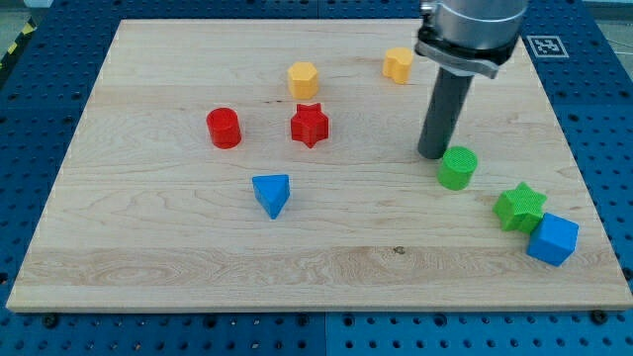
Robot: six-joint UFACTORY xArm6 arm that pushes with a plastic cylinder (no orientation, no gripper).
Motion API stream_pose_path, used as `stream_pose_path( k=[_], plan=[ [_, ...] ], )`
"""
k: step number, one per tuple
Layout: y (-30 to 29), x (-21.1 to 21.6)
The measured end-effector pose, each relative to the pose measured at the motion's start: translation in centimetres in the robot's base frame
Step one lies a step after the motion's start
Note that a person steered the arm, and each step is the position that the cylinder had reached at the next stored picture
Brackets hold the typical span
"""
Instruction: Push the green circle into the green star
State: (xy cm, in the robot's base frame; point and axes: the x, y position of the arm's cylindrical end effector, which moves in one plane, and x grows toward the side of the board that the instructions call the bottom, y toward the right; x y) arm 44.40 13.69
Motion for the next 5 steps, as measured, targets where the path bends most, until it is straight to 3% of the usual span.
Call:
stream_pose_path(
  k=[1, 2, 3, 4, 5],
  plan=[
    [1.8, -0.8],
    [2.8, 4.0],
    [2.4, 4.4],
    [-0.2, 3.2],
    [-2.3, 5.2]
  ],
)
